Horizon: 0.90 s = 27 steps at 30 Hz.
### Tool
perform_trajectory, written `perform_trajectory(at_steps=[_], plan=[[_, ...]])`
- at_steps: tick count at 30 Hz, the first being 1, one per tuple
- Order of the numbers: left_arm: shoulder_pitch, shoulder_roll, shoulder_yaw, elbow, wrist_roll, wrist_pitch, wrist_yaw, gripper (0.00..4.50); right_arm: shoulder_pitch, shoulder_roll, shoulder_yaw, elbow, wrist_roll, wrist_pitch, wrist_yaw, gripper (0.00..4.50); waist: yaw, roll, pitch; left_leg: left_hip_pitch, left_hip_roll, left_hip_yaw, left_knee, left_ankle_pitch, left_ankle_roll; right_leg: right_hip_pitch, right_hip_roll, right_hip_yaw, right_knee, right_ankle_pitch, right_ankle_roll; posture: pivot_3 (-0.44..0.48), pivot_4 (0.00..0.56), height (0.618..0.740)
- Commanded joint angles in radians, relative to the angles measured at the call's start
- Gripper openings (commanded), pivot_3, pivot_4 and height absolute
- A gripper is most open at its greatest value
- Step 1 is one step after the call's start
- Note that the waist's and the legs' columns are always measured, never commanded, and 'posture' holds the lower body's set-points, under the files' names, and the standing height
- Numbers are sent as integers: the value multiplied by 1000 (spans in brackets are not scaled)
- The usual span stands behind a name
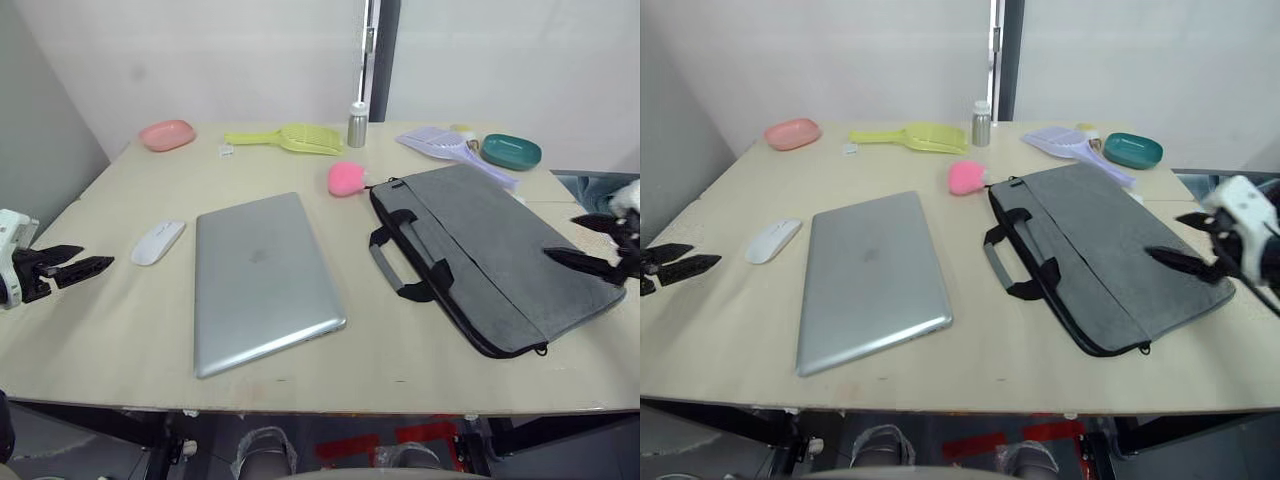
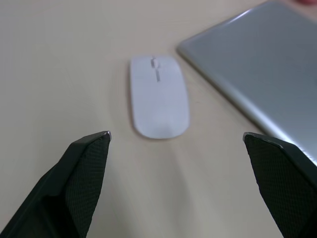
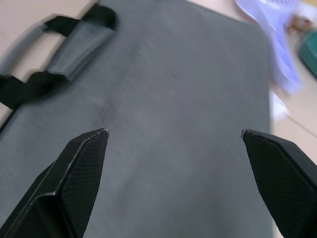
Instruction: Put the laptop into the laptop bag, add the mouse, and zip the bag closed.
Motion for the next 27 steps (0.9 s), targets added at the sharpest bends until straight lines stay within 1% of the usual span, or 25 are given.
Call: perform_trajectory(at_steps=[1, 2, 3, 5, 6, 8, 9, 10, 11, 12, 14, 15, 17, 18, 21, 24, 27], plan=[[33, 32, 3, -142, -56, 173, -47, 4500, -40, 24, 48, -97, 28, 42, -42, 3383, 3, 0, 0, 0, 0, 0, -1, -1, -1, 0, 0, 0, -1, 0, 0, 0, 150, 740], [27, 43, -9, -154, -58, 240, -43, 4500, -51, 34, 73, -121, 28, 53, -55, 3089, 3, 0, 0, 0, 0, 0, -1, -1, -1, 0, 0, 0, -1, 0, 0, 0, 150, 740], [29, 64, -45, -169, -44, 312, -49, 4500, -63, 44, 96, -144, 30, 65, -67, 2746, 3, 0, 1, 0, 0, 0, -1, -1, -1, 0, 0, -1, -1, 0, 0, 0, 150, 740], [51, 119, -172, -218, 15, 457, -72, 4500, -88, 61, 143, -193, 43, 108, -88, 1995, 1, 0, 1, 0, 0, -1, -2, -1, -4, 0, 1, -1, -1, 0, 0, 0, 150, 740], [57, 137, -201, -243, 0, 518, -112, 4500, -113, 76, 178, -210, 38, 128, -110, 1668, -1, 0, 1, 0, 0, 0, -3, -2, -5, 0, 1, 0, -1, 0, 0, 0, 150, 740], [47, 157, -242, -259, -16, 595, -150, 4500, -148, 92, 248, -244, 23, 150, -128, 978, -5, 0, 1, 1, 0, 0, -4, -2, -6, 0, 1, 0, -3, 0, 0, 0, 150, 740], [27, 157, -272, -248, 2, 622, -139, 4500, -169, 104, 285, -259, 14, 162, -142, 746, -5, 0, 1, 1, 0, 0, -5, -2, -7, 0, 1, 0, -3, 0, 0, 0, 150, 740], [6, 144, -268, -230, 4, 617, -121, 4500, -193, 120, 319, -269, 4, 179, -162, 332, -5, 0, 1, 1, 0, 0, -5, -2, -7, 0, 1, 0, -3, 0, 0, 0, 150, 740], [-9, 132, -262, -214, -8, 619, -125, 4500, -231, 155, 365, -282, -6, 196, -190, 31, -6, 0, 1, 2, 0, 0, -6, -2, -9, 0, 1, 0, -2, 0, 0, 0, 150, 740], [-19, 124, -254, -203, -19, 618, -131, 4500, -257, 178, 395, -290, -12, 209, -211, 31, -6, 0, 1, 2, 0, 0, -7, -1, -9, 0, 1, -1, -2, 0, 0, 0, 150, 740], [-32, 74, -154, -181, -87, 551, -137, 4500, -327, 269, 474, -309, -20, 241, -262, 31, -9, 0, 1, 2, 0, 0, -7, 0, -11, 0, 2, 0, -2, 0, 0, 0, 150, 740], [-36, 65, -153, -171, -86, 536, -136, 4500, -352, 308, 504, -314, -24, 256, -286, 31, -9, 0, 1, 2, 0, -1, -7, 1, -12, 0, 2, 0, -1, 0, 0, 0, 150, 740], [-52, 68, -216, -160, -61, 570, -172, 4500, -384, 365, 554, -313, -43, 270, -316, 31, -7, 0, 1, 1, 0, -2, -7, 2, -14, 0, 2, -1, -1, 0, 0, 0, 150, 740], [-63, 65, -224, -152, -69, 593, -186, 4500, -391, 384, 578, -310, -57, 269, -329, 31, -6, 0, 1, 1, 0, -2, -7, 2, -14, 0, 2, -2, -1, 0, 0, 0, 150, 740], [-133, 57, -254, -102, -133, 820, -244, 4500, -417, 445, 676, -275, -116, 237, -348, 31, 0, 0, 1, 0, 0, -3, -7, 3, -16, 0, 2, -3, -2, 0, 0, 0, 150, 740], [-121, 80, -382, -122, -159, 936, -293, 4500, -441, 486, 748, -214, -172, 188, -344, 31, 0, 0, 1, 0, -1, -3, -7, 2, -17, 0, 1, -3, -2, 0, -1, 0, 150, 740], [-151, 72, -458, -73, -188, 992, -294, 4500, -483, 557, 800, -122, -214, 140, -346, 31, -7, 0, 1, 1, -1, -4, -7, 3, -19, 0, 1, -4, 1, 0, -1, 0, 150, 740]])
